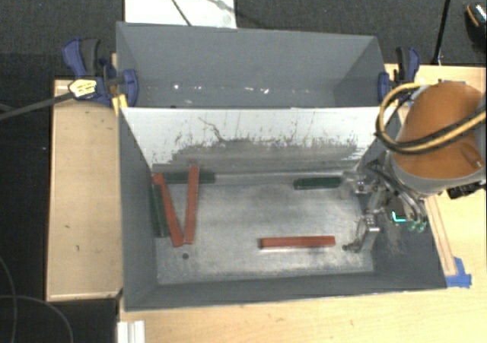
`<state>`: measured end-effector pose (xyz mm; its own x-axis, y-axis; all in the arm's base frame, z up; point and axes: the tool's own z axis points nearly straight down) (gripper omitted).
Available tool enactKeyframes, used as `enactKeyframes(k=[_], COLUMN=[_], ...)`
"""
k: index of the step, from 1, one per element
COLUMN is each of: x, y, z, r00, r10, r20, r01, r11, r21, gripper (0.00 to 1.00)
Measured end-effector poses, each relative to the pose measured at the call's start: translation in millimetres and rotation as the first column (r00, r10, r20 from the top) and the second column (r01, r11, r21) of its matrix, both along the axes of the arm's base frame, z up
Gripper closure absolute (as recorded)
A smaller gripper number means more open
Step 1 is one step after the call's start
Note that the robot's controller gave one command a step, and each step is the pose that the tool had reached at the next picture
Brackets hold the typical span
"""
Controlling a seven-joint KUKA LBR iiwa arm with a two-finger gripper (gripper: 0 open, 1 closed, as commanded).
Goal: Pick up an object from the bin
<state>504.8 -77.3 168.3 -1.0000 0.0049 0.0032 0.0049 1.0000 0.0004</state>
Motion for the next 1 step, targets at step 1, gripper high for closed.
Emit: enactKeyframes(k=[1], x=[18.7], y=[42.9], z=[-102.3], r00=[0.999], r10=[0.046], r20=[-0.001], r01=[-0.046], r11=[0.999], r21=[0.002], gripper=[0.0])
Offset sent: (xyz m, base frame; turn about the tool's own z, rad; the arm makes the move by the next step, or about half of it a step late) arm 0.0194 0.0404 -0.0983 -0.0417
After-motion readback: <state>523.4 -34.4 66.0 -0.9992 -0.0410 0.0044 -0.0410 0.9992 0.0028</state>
